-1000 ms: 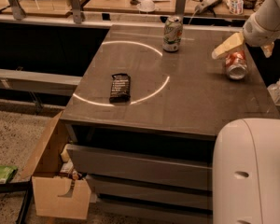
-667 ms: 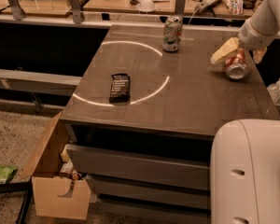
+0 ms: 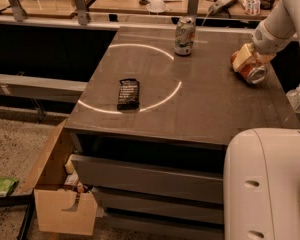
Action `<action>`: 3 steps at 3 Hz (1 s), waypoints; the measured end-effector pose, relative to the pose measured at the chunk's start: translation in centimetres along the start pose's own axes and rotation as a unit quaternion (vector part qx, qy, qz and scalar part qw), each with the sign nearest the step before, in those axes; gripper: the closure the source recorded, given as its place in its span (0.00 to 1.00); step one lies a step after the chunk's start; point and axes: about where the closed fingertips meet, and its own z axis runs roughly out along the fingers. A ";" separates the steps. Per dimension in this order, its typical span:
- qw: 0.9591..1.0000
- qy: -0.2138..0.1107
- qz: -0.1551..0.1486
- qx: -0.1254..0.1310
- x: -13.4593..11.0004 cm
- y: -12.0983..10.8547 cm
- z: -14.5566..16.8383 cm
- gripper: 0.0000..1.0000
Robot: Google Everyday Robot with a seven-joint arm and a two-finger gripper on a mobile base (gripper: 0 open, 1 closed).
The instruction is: Place coke can upright
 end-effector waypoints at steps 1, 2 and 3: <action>0.998 -0.009 -0.067 0.012 -1.0 1.5 -2.8 0.88; 0.985 -0.055 -0.165 0.014 -2.4 3.2 -7.9 1.00; 0.955 -0.140 -0.260 -0.023 -3.9 5.0 -11.8 1.00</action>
Offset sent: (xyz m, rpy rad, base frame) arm -0.0132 0.0221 0.1812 -0.2120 -0.2545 0.6069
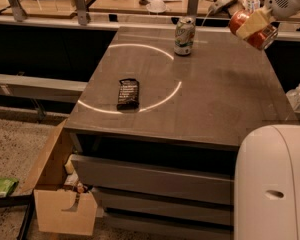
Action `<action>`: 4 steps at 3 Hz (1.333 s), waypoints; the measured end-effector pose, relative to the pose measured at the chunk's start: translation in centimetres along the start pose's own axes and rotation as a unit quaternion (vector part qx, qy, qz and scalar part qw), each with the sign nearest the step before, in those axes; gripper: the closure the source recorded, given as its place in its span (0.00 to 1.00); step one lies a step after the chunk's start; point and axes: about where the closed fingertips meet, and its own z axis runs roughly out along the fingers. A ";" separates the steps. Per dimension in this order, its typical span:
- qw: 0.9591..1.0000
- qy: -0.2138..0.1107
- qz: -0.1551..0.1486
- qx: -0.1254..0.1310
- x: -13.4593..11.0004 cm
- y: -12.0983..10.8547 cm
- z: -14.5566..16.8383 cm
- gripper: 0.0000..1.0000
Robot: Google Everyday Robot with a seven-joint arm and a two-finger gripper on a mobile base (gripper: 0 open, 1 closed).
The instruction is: Place coke can upright
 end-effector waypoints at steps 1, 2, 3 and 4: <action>0.984 -0.156 -0.060 -0.054 -3.3 1.1 -1.6 1.00; 0.968 -0.217 -0.075 -0.103 -3.8 2.7 0.8 1.00; 0.973 -0.188 -0.066 -0.117 -3.5 5.7 0.6 1.00; 0.982 -0.161 -0.066 -0.077 -4.8 7.9 -3.5 1.00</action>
Offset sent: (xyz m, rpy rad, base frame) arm -0.1056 0.1143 -0.0030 0.4039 -0.5119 0.4229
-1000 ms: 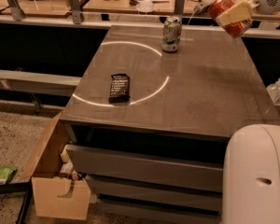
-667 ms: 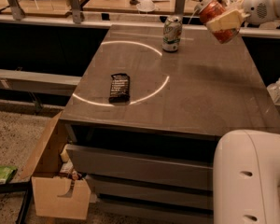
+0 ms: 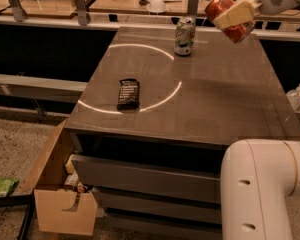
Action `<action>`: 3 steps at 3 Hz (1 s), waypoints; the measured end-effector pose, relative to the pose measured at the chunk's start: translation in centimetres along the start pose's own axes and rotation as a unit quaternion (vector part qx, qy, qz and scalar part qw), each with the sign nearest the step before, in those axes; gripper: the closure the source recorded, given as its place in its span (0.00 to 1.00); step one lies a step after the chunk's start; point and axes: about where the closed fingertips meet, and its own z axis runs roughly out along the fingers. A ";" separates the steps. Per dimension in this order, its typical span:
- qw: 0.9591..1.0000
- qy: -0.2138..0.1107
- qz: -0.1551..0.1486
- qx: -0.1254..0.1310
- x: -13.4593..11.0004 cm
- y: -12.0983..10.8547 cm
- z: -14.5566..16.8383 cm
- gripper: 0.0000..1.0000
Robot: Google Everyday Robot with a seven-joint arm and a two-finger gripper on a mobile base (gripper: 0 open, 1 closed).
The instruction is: Place coke can upright
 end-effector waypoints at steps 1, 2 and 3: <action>0.999 0.013 -0.036 0.020 -7.4 4.7 -6.9 1.00; 0.999 0.024 -0.010 -0.032 -8.6 6.7 -6.8 1.00; 0.992 0.045 0.059 -0.101 -7.8 8.0 -5.0 1.00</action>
Offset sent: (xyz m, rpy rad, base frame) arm -0.1705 -0.0267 -0.0052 -0.3048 1.0624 0.2706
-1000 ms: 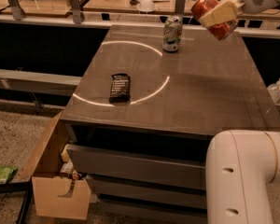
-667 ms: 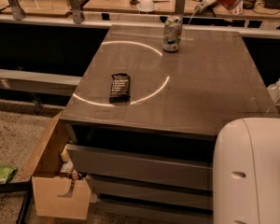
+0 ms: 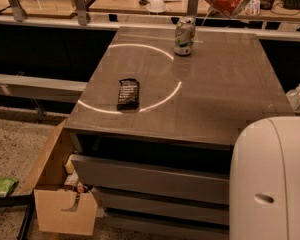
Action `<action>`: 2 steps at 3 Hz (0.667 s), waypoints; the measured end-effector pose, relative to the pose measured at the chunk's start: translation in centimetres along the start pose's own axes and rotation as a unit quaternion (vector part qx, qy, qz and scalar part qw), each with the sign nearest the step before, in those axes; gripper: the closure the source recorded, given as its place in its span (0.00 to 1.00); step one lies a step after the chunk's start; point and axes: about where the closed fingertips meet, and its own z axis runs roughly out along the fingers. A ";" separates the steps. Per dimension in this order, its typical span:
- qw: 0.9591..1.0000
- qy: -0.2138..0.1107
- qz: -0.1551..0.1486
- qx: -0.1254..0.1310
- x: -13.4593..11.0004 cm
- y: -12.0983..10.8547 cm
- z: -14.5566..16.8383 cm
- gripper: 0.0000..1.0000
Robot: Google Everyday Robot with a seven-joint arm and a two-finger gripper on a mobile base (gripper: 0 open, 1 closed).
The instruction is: Place coke can upright
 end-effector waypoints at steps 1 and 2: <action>0.997 0.033 0.068 -0.032 2.4 -1.1 2.6 1.00; 0.986 0.051 0.143 -0.069 5.2 -2.1 4.6 1.00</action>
Offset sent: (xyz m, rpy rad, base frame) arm -0.1439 -0.1123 -0.0880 -0.2317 1.1316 0.2966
